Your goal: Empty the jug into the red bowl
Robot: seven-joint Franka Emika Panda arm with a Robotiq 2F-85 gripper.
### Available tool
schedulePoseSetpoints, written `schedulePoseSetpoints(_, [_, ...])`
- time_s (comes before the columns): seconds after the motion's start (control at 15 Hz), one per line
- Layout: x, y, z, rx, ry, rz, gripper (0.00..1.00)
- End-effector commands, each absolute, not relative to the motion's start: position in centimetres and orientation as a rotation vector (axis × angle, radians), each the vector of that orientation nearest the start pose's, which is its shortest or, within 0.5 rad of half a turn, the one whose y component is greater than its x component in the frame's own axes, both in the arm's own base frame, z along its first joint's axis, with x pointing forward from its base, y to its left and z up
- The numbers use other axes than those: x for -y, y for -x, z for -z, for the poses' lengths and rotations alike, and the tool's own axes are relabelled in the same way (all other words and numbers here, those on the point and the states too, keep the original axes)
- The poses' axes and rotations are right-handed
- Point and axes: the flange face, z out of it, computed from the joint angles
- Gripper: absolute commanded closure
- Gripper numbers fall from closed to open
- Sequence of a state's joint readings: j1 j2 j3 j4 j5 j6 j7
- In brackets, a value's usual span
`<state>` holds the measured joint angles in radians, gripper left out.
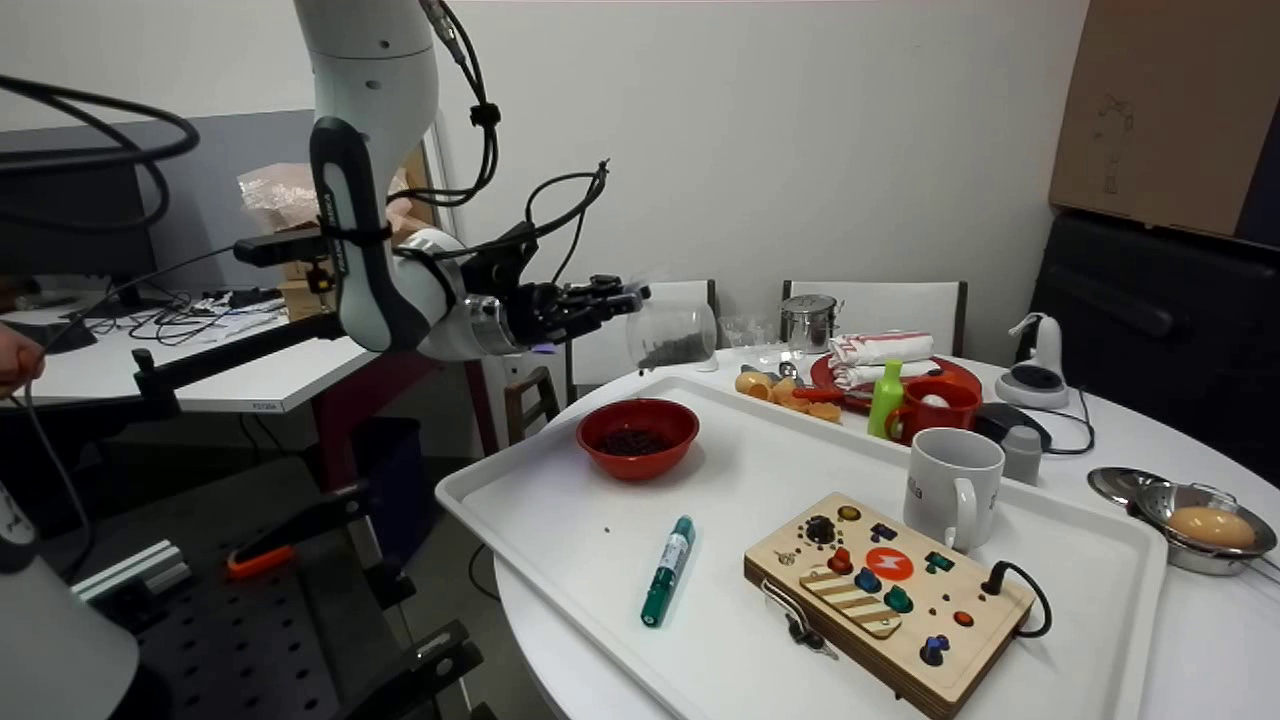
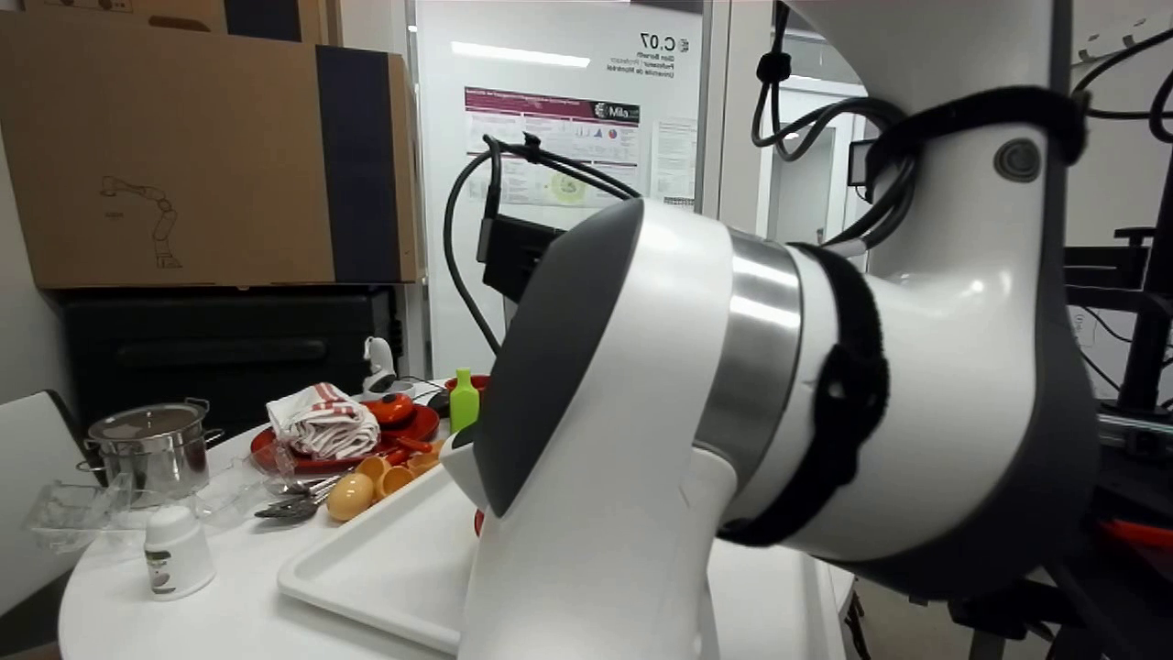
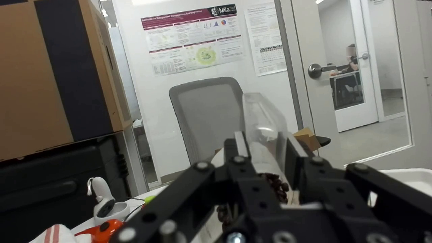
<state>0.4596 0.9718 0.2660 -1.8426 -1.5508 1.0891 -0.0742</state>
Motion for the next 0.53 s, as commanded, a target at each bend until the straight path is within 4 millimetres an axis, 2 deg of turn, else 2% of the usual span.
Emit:
schedulePoseSetpoints(0.0, [-23.46,-47.03,-6.28,-1.007,-0.873,0.717,0.93])
schedulePoseSetpoints(0.47, [-23.29,-46.75,-6.19,-0.956,-0.840,0.704,0.93])
